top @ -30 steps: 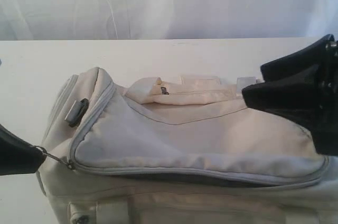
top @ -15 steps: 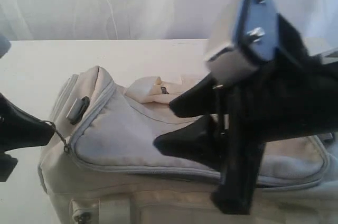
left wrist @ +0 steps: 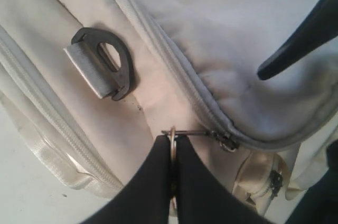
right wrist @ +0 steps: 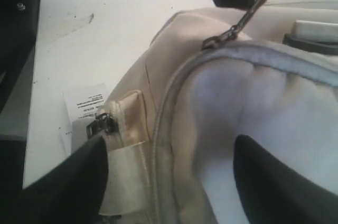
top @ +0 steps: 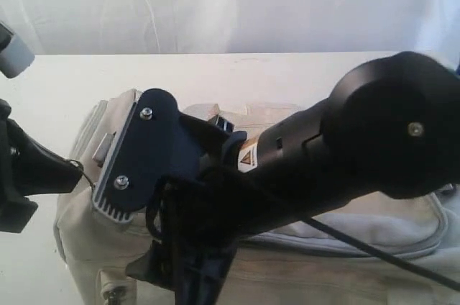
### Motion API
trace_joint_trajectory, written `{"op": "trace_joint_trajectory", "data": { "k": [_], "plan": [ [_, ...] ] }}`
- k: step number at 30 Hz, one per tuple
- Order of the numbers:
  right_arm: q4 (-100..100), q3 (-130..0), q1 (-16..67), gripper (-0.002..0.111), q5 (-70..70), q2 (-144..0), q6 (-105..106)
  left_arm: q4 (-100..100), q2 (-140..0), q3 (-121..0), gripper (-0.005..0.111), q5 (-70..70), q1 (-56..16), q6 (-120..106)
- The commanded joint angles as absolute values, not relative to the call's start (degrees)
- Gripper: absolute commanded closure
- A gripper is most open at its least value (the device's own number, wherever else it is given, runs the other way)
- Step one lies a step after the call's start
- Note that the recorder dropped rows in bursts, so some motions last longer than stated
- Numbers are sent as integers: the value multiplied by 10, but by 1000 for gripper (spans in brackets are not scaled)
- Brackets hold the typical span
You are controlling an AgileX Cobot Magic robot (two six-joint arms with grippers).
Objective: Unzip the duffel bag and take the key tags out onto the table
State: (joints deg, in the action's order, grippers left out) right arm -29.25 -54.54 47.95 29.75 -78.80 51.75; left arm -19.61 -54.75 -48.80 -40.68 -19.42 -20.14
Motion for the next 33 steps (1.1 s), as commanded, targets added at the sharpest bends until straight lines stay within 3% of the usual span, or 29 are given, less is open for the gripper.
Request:
{"op": "trace_joint_trajectory", "data": {
  "k": [1,8,19,33],
  "plan": [
    [-277,-547,486,59,283,-805,504,-196,-546,-517,107,-432,-193,-203],
    [-277,-547,486,108,315,-813,494,-196,-550,-528,107,-412,-193,-203],
    [-279,-547,486,108,347,-813,496,-216,-630,-541,107,-346,-193,-205],
    [-279,-547,486,108,355,-813,490,-209,-783,-706,107,-323,-193,-230]
  ]
}}
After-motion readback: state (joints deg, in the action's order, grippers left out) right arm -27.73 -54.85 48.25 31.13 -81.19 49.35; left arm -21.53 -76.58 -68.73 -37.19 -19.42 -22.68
